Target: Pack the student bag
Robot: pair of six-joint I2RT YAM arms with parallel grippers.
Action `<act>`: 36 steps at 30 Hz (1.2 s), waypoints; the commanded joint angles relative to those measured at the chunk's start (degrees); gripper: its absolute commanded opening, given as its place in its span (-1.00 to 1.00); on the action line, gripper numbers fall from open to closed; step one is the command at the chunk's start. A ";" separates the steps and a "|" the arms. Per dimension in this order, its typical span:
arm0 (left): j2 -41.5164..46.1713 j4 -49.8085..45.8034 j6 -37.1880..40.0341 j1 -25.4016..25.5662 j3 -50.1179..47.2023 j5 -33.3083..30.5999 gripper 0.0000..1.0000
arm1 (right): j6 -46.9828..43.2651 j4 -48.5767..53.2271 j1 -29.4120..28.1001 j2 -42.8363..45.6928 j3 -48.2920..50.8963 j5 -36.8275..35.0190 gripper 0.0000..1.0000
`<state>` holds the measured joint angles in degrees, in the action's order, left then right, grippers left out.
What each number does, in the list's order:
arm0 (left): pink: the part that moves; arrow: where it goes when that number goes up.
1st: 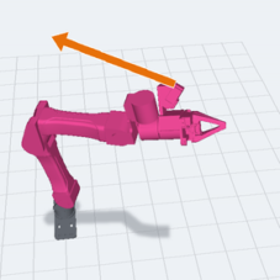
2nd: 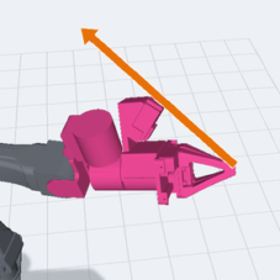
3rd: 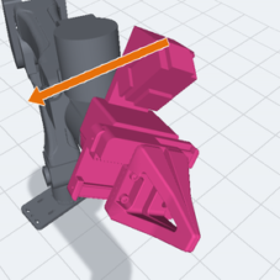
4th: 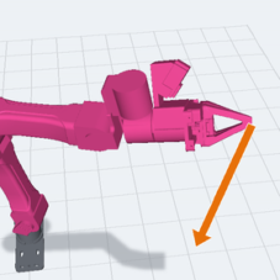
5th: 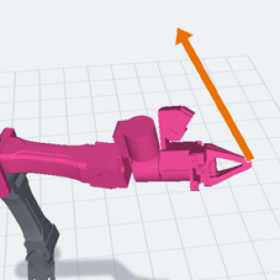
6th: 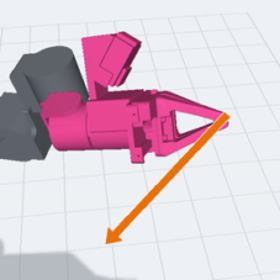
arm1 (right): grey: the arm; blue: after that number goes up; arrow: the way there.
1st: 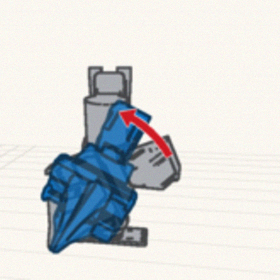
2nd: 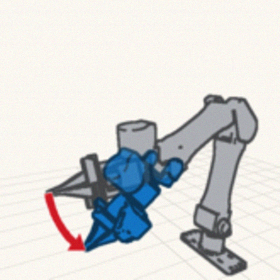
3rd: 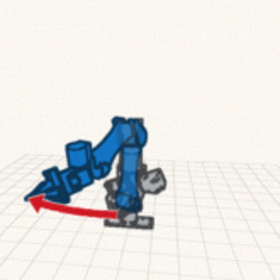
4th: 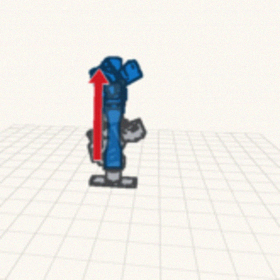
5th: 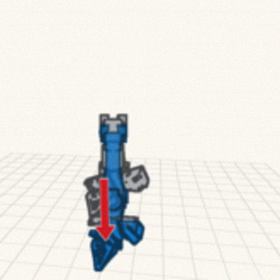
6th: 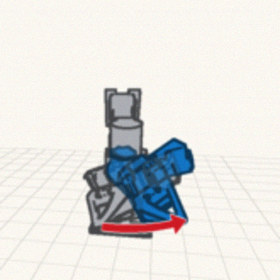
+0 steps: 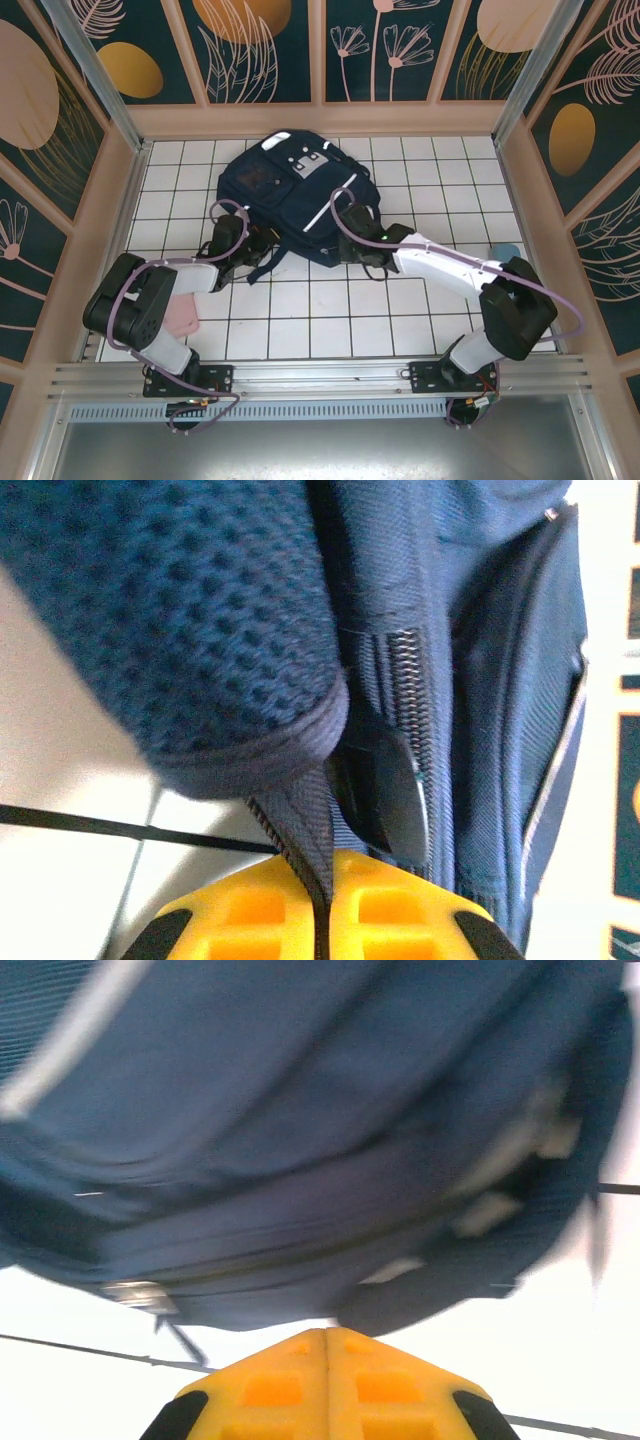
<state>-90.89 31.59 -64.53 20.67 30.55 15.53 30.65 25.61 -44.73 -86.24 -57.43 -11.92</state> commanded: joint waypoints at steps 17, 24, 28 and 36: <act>2.42 -0.98 4.14 -2.29 1.18 -1.03 -0.83 | 0.50 -4.46 -7.24 -7.37 -4.18 8.26 -0.23; 2.13 -1.01 4.23 -2.22 1.09 -0.59 -0.82 | 4.21 -10.51 -8.40 -12.80 -5.27 9.29 -0.16; 2.12 -1.01 4.21 -2.29 1.01 -0.24 -0.81 | 4.50 -13.21 -8.29 -13.95 -5.62 7.93 -0.16; 2.21 -1.26 4.32 -2.23 1.08 -0.30 -0.82 | 4.16 -14.98 -8.05 -16.16 -7.12 4.63 -0.28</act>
<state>-90.24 29.67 -61.67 18.85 30.44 15.00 34.52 13.98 -52.62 -101.30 -62.41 -4.47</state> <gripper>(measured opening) 0.094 0.370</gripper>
